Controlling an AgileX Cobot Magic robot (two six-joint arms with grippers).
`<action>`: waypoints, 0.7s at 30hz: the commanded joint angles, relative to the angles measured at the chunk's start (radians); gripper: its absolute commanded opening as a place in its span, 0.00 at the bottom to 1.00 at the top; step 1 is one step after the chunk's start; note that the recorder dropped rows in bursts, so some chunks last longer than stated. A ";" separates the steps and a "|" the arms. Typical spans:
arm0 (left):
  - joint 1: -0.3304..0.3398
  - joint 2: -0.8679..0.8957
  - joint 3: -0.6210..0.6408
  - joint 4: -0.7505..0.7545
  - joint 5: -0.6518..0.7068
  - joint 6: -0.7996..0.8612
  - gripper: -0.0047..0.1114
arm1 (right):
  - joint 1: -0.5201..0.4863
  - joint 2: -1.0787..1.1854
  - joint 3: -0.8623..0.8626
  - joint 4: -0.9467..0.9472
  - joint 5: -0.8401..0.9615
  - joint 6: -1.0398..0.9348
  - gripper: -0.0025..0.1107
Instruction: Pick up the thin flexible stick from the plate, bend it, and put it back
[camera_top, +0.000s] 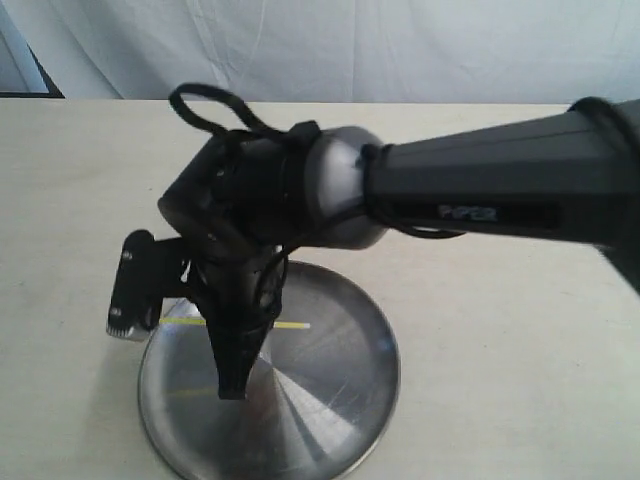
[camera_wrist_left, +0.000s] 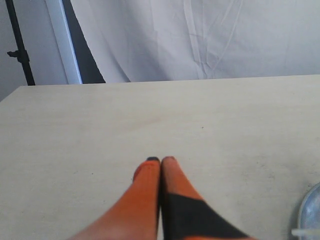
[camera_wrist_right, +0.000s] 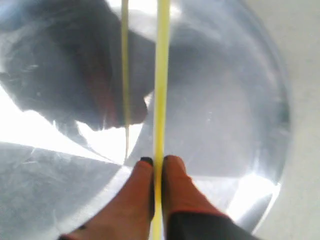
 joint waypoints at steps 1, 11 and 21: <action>0.001 -0.007 0.000 0.000 -0.007 0.002 0.04 | -0.004 -0.102 0.000 -0.022 0.030 0.100 0.01; 0.001 -0.007 0.000 0.000 -0.007 0.002 0.04 | -0.004 -0.429 0.286 0.134 -0.026 0.200 0.01; 0.001 -0.007 -0.002 -0.724 -0.609 -0.306 0.04 | -0.004 -0.874 0.743 0.168 -0.379 0.531 0.01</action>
